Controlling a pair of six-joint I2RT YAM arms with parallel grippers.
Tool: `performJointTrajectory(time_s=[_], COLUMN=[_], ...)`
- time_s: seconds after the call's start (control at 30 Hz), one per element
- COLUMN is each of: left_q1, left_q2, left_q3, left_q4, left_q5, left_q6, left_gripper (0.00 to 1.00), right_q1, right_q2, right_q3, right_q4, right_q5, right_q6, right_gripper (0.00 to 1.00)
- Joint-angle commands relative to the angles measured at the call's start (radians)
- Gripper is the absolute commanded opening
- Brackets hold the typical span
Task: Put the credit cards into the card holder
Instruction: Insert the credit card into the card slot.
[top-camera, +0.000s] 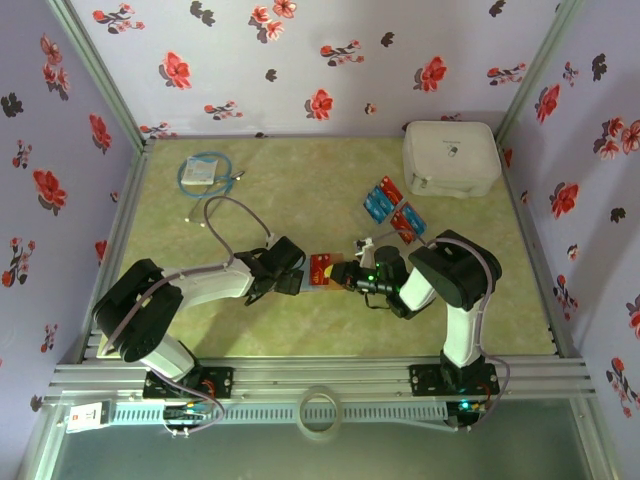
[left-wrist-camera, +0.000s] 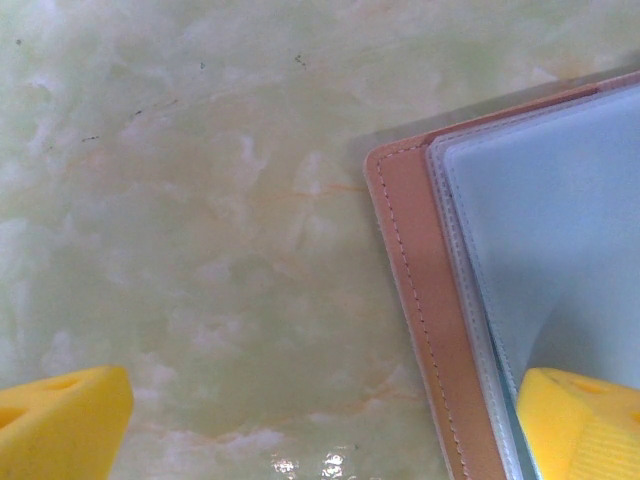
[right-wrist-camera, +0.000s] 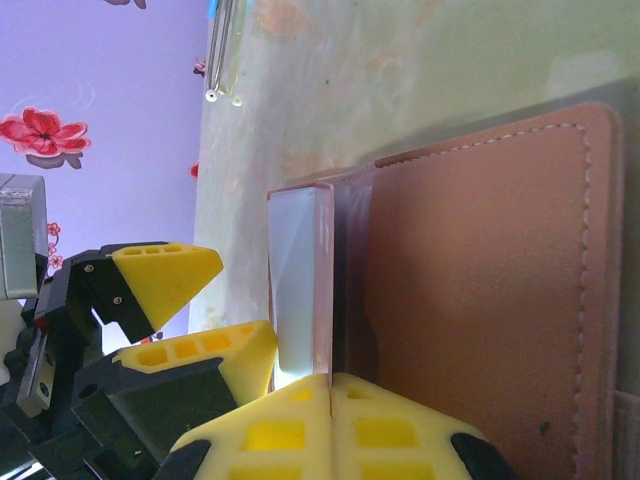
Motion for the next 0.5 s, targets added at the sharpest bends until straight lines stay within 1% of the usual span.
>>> performJointTrajectory(time_s=[0.0, 0.47], left_q1=[0.008, 0.008], left_q2=[0.015, 0.016], left_q3=[-0.008, -0.006], left_q4=[-0.028, -0.029], left_q5=[-0.026, -0.027], left_q6=[-0.001, 0.005], left_gripper=[1.00, 1.00], right_q1=[0.020, 0.020], right_q2=[0.043, 0.041], right_q3=[-0.028, -0.046], right_q4=[-0.172, -0.192], right_q5=[0.001, -0.002], right_q6=[0.022, 0.020], right_gripper=[0.00, 0.00])
